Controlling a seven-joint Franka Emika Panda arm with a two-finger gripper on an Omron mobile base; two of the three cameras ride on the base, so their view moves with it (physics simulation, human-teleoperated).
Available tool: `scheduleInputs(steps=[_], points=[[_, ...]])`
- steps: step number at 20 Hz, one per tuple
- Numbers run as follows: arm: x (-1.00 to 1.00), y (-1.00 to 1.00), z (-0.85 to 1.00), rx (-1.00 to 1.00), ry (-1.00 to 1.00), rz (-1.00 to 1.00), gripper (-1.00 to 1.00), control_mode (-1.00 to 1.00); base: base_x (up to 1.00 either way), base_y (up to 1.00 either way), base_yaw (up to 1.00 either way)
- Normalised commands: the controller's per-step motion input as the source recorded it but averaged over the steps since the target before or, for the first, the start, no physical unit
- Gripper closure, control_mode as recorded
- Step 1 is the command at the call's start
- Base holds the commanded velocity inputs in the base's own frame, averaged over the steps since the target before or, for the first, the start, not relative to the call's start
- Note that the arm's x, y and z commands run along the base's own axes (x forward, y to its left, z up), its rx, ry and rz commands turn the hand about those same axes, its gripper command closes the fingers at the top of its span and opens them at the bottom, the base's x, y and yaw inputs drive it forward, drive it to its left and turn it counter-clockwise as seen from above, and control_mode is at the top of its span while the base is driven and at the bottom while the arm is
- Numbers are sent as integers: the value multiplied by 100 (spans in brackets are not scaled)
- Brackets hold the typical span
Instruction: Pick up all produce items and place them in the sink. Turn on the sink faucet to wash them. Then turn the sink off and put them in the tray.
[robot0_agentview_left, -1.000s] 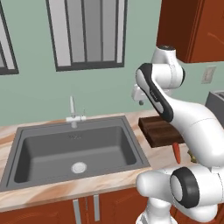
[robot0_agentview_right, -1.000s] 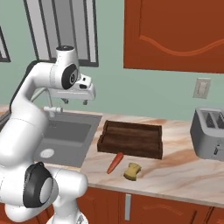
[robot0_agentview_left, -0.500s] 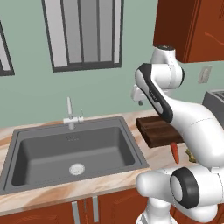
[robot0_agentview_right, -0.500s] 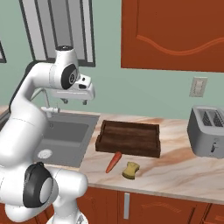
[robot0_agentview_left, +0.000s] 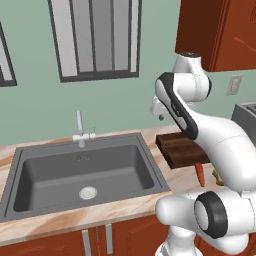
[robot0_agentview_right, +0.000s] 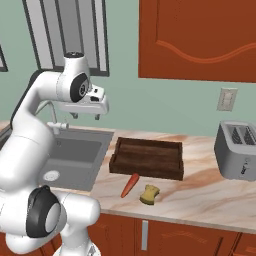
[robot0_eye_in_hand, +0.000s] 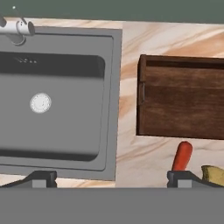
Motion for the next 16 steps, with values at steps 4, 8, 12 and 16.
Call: scheduleInputs(steps=[4, 8, 12, 16], points=[[-20, 0, 0, 0, 0, -3, -100, -100, 0, 0, 0], [-42, -11, -2, 3, 0, -8, -100, -100, 0, 0, 0], [-34, -29, -13, 2, 0, -9, -100, -100, 0, 0, 0], [-26, -27, -21, 0, 4, -12, -100, -100, 0, 0, 0]])
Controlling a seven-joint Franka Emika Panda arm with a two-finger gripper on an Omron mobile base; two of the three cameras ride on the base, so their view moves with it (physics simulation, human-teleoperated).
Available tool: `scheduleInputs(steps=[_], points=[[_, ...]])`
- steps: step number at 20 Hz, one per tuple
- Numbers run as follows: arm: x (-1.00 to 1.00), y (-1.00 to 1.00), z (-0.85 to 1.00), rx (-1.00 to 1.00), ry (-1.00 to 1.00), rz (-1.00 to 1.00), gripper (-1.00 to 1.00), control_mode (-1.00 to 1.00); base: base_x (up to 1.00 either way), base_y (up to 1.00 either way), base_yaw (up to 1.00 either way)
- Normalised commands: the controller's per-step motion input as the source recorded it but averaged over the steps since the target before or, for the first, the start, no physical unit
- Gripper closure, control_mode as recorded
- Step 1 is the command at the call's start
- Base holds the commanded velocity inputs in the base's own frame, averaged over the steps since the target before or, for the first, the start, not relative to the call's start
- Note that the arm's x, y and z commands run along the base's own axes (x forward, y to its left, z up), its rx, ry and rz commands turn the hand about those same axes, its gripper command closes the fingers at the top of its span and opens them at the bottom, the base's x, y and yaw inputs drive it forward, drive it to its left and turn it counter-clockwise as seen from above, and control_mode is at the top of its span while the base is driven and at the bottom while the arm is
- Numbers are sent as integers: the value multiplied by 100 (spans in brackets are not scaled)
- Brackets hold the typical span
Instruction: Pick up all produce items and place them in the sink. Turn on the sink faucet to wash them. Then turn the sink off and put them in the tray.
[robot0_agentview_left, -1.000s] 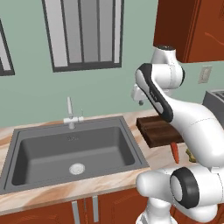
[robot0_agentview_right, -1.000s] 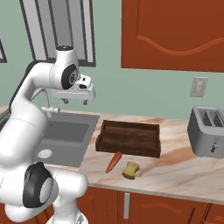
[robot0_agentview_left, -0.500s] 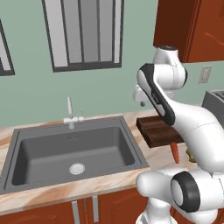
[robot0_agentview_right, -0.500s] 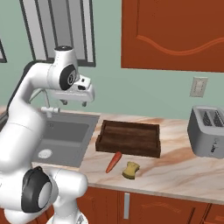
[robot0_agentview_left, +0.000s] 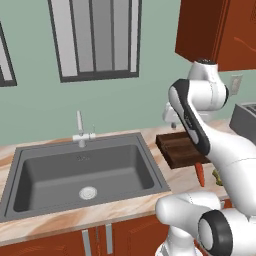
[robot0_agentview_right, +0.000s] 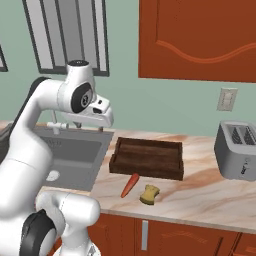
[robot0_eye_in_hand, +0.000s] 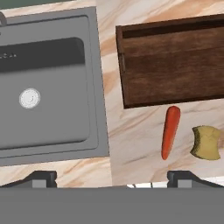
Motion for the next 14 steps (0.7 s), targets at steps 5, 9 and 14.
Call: scheduleInputs(steps=[5, 9, 14], points=[[-25, -23, -28, 0, 9, -13, -100, -100, 0, 0, 0], [-18, -26, -28, 0, 7, -10, -100, -100, 0, 0, 0], [-11, -35, -26, 0, 7, -6, -100, -100, 0, 0, 0]])
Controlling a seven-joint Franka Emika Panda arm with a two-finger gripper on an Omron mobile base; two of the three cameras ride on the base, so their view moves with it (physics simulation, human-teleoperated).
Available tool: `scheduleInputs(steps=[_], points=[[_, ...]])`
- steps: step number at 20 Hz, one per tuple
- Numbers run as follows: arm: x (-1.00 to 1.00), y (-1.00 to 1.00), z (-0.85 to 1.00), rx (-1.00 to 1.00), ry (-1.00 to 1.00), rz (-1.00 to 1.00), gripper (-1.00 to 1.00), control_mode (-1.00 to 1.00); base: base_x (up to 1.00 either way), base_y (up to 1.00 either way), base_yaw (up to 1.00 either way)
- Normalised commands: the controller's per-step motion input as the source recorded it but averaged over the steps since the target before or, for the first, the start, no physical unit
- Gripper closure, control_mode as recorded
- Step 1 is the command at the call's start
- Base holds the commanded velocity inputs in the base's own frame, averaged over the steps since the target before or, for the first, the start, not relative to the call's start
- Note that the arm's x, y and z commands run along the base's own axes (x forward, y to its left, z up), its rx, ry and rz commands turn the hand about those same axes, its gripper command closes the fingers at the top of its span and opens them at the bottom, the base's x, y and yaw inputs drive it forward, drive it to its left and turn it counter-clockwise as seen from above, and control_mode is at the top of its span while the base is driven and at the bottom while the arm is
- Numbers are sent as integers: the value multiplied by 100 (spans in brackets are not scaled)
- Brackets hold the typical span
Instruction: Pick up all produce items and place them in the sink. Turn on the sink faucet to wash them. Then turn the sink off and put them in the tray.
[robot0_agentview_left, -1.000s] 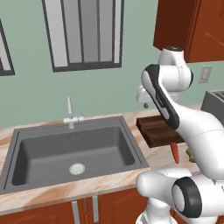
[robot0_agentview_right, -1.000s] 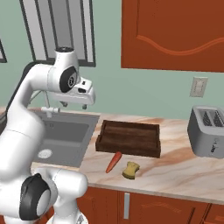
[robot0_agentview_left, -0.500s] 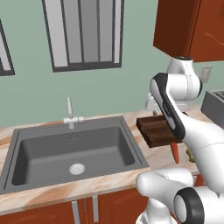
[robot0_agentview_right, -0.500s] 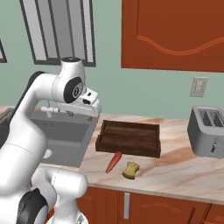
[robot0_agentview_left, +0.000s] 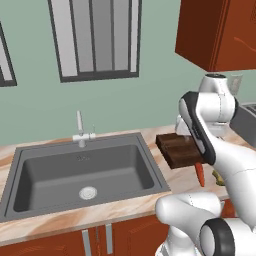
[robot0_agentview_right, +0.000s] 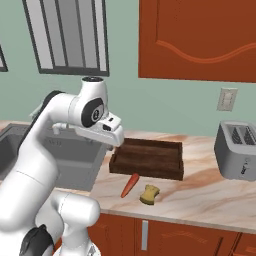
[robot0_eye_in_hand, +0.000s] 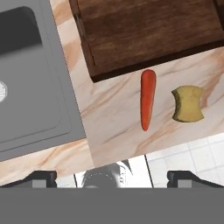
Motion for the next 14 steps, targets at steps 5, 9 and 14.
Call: scheduleInputs(steps=[5, 9, 14], points=[[-4, -34, -28, 0, 5, -3, -100, -100, 0, 0, 0], [-1, -21, -27, 0, 0, 0, -100, -100, 0, 0, 0], [0, -18, -26, 0, 0, 0, -100, -100, 0, 0, 0]])
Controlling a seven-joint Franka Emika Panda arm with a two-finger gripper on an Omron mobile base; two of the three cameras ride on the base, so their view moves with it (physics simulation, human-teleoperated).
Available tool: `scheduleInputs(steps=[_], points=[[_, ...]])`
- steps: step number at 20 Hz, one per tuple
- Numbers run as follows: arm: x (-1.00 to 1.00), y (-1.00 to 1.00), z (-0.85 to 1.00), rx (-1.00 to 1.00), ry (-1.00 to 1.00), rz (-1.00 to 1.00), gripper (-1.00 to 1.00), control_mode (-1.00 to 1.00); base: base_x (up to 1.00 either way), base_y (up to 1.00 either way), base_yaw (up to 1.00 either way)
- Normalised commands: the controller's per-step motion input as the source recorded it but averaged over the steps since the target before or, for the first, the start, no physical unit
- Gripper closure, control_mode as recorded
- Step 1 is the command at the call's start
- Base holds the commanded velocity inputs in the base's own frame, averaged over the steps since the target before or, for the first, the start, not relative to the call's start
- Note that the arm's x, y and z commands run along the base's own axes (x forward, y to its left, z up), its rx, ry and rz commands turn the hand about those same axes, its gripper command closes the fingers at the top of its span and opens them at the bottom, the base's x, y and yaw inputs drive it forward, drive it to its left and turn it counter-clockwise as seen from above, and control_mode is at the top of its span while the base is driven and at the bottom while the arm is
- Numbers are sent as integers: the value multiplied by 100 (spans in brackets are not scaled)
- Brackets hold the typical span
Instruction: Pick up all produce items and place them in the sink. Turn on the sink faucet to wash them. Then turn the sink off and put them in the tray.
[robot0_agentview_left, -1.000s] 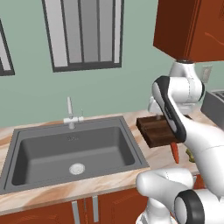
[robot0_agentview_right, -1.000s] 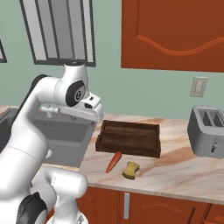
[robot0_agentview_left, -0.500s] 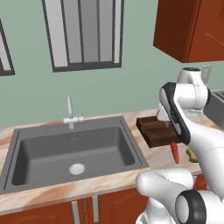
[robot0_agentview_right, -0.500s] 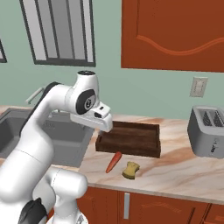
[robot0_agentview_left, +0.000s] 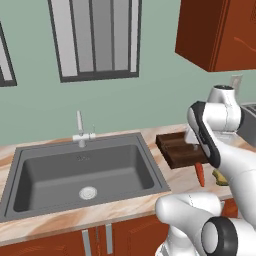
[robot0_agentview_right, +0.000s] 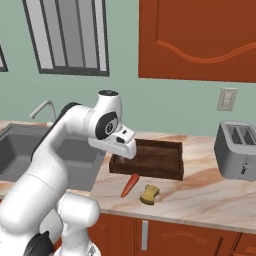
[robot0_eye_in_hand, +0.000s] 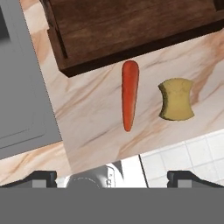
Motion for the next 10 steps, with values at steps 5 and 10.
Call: scheduleInputs(steps=[5, 10], points=[[0, -18, -27, 0, 0, 0, -100, -100, 0, 0, 0], [6, -11, -26, 0, 0, 0, -100, -100, 0, 0, 0]])
